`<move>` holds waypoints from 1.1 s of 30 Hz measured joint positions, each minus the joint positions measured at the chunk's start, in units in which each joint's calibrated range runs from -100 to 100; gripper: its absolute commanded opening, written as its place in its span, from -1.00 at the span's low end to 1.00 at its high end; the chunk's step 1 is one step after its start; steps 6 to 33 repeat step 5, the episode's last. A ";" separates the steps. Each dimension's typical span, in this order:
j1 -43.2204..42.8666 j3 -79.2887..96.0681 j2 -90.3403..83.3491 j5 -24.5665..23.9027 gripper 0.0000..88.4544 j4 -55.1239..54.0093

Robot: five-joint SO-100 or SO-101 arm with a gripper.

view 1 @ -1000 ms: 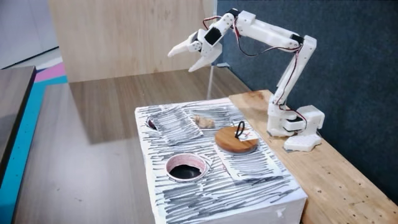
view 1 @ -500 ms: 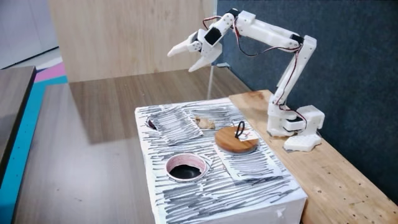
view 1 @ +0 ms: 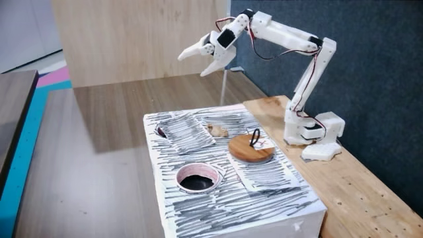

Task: Pick the brown debris from the hole.

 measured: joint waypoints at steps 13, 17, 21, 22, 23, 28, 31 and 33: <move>0.00 0.00 0.00 0.00 -0.26 0.00; 0.00 0.00 0.00 0.00 -0.26 0.00; 0.00 0.00 0.00 0.00 -0.26 0.00; 0.00 0.00 0.00 0.00 -0.26 0.00; 0.00 0.00 0.00 0.00 -0.26 0.00; 0.00 0.00 0.00 0.00 -0.26 0.00; 0.00 0.00 0.00 0.00 -0.26 0.00; 0.00 0.00 0.00 0.00 -0.26 0.00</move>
